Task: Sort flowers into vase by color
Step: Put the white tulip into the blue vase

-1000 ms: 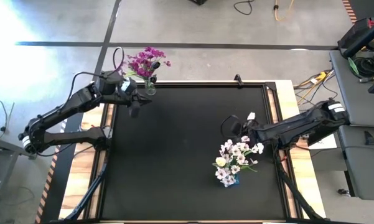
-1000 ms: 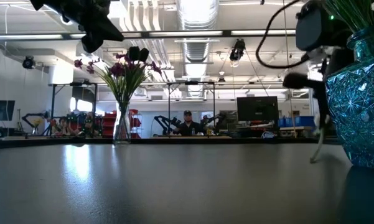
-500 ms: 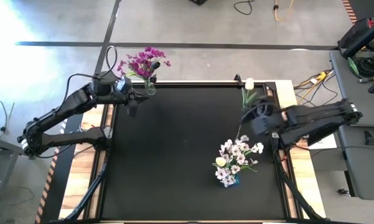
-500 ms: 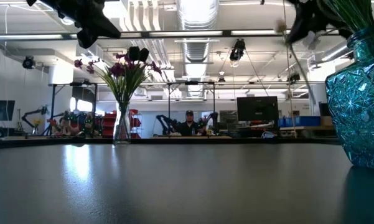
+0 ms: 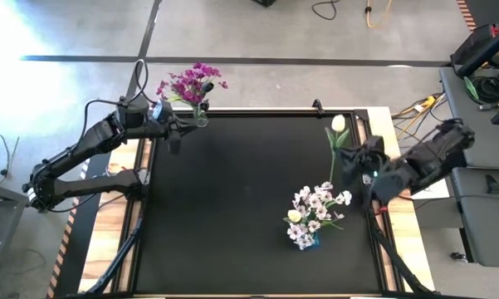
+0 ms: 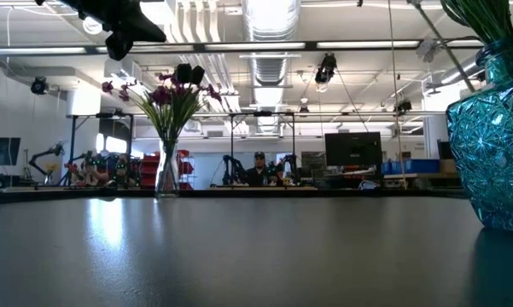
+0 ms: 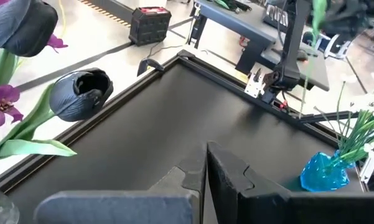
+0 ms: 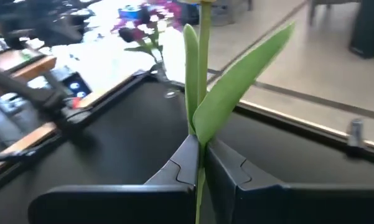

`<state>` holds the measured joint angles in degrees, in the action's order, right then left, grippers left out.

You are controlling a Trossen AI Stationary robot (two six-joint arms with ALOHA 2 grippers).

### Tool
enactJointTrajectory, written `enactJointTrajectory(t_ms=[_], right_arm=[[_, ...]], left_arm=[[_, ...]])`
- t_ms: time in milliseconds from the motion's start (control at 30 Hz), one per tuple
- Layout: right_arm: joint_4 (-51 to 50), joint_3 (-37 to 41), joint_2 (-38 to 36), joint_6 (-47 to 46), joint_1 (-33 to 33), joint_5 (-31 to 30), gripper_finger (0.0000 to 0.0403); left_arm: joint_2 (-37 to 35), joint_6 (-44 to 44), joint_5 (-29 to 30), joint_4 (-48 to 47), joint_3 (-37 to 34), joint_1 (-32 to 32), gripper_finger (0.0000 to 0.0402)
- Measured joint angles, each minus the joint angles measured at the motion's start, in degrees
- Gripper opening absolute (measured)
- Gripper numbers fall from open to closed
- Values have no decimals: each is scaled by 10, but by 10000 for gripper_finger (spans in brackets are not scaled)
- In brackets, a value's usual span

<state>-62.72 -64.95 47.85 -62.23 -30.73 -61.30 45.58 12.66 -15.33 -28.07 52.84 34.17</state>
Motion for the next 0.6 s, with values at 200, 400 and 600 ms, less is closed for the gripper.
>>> enactJointTrajectory(t_ms=[200, 400, 600], right_arm=[[4, 23, 21, -98, -126, -54, 12], [4, 23, 58, -173, -208, -121, 12], [6, 15, 98, -230, -230, -138, 12]], left_arm=[[0, 1, 13, 0, 0, 0, 0], [0, 1, 14, 1, 0, 0, 0], [0, 1, 14, 1, 0, 0, 0]])
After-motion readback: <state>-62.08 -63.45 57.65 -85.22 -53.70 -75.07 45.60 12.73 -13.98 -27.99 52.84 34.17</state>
